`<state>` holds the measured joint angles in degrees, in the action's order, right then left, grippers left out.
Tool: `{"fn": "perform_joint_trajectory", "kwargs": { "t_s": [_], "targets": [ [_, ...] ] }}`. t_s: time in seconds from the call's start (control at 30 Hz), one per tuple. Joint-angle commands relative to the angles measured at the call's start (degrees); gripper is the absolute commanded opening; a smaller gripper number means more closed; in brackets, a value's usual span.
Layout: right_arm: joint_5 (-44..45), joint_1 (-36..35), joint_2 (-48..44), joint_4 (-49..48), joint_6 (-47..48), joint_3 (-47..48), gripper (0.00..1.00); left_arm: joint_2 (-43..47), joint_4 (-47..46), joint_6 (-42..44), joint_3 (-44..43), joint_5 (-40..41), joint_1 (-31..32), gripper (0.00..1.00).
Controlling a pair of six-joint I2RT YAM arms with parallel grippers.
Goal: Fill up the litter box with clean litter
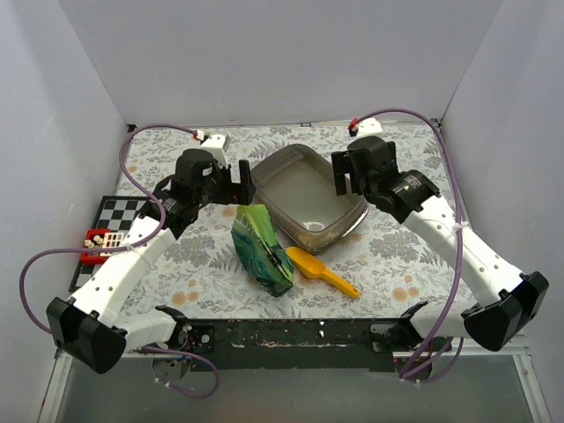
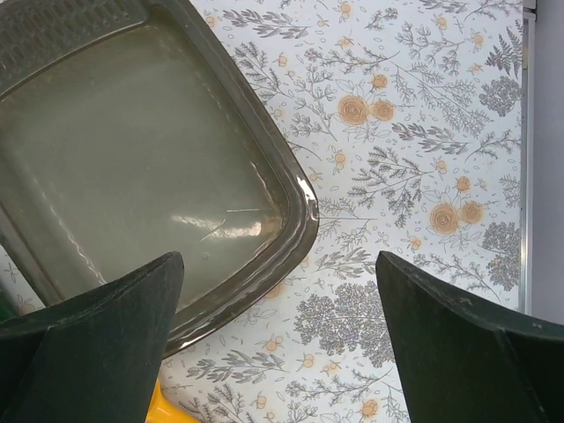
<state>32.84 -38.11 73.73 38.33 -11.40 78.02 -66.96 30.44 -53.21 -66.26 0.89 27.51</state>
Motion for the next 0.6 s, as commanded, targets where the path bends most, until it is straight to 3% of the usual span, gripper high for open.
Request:
{"fn": "perform_joint_trajectory", "kwargs": {
  "t_s": [0.0, 0.27, 0.57],
  "targets": [
    [-0.66, -0.04, 2.28, 6.48, 0.14, 6.69, 0.98, 2.8, 2.96, -0.84, -0.36, -0.89, 0.09, 0.98],
    [-27.63, -0.65, 1.93, 9.57, 5.6, 12.59, 0.95, 1.58, 6.29, -2.24, -2.11, 1.3, 0.09, 0.98],
    [-30.64, -12.06, 11.16, 9.67, 3.58, 17.69, 0.91, -0.89, 13.77, -6.9, -6.33, 9.91, 0.09, 0.98]
  ]
}}
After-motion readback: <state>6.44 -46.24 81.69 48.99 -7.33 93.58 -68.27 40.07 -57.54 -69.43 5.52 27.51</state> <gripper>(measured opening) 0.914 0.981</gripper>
